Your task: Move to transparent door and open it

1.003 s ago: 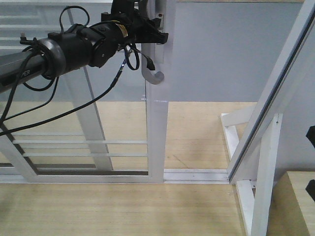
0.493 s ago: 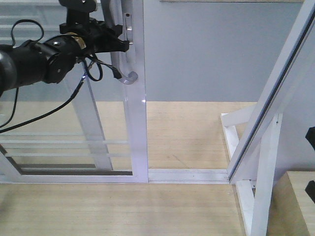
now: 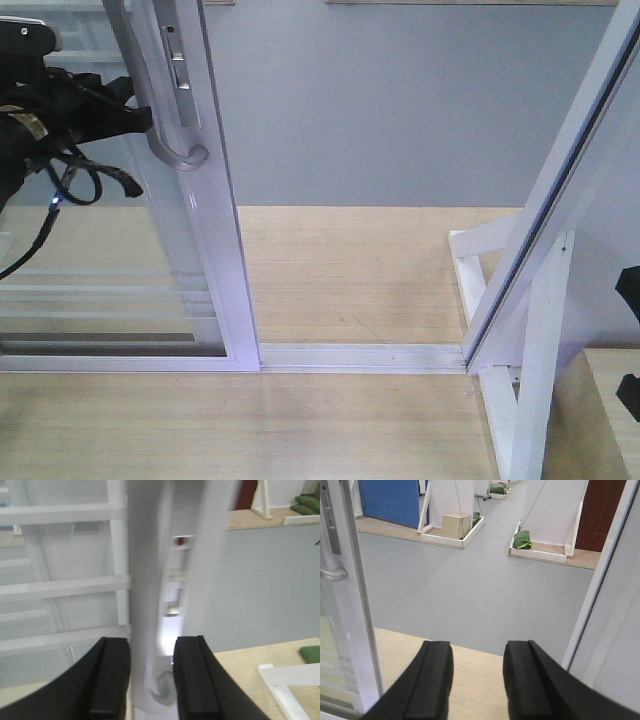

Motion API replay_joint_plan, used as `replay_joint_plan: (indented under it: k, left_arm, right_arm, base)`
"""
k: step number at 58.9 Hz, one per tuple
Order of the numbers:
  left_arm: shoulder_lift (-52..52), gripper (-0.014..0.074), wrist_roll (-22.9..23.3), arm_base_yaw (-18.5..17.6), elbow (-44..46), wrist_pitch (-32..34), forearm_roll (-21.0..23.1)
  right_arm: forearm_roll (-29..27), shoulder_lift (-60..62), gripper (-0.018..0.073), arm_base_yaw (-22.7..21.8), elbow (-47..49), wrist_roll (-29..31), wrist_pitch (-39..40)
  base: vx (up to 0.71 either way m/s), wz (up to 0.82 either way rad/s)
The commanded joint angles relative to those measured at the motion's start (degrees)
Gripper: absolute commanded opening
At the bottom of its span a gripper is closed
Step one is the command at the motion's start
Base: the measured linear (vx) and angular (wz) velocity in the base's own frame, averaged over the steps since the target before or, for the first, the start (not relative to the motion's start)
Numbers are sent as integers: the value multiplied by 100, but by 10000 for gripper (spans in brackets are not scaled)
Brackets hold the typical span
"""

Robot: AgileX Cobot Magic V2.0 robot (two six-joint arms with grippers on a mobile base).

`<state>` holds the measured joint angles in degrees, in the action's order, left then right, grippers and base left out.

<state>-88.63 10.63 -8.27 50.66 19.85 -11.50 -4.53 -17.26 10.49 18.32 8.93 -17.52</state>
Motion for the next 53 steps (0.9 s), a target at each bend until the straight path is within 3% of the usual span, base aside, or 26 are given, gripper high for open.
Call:
replay_joint_plan:
  k: [1,19,40,47,53]
  left_arm:
    - [911,352,50,-104,-429,709,50]
    - [3230,352,41,-97,-1951,963,50]
    - [3841,347,-61,-130,-2691,1138,72]
    - [4770,280,-240,-78,-3286,879,235]
    - [5974,132,-361,-78,-3762,521,743]
  right_arm:
    - [21,-39,330,-33,180,28,415]
    - [7,-39,330,-33,180,14,408]
    - [7,-39,330,-33,180,9,408]
    - [7,-39,330,-19,180,10,408]
    - [7,-39,330,-19,180,10,408]
  base:
    - [0,0]
    - [0,0]
    - [0,0]
    - [0,0]
    - [0,0]
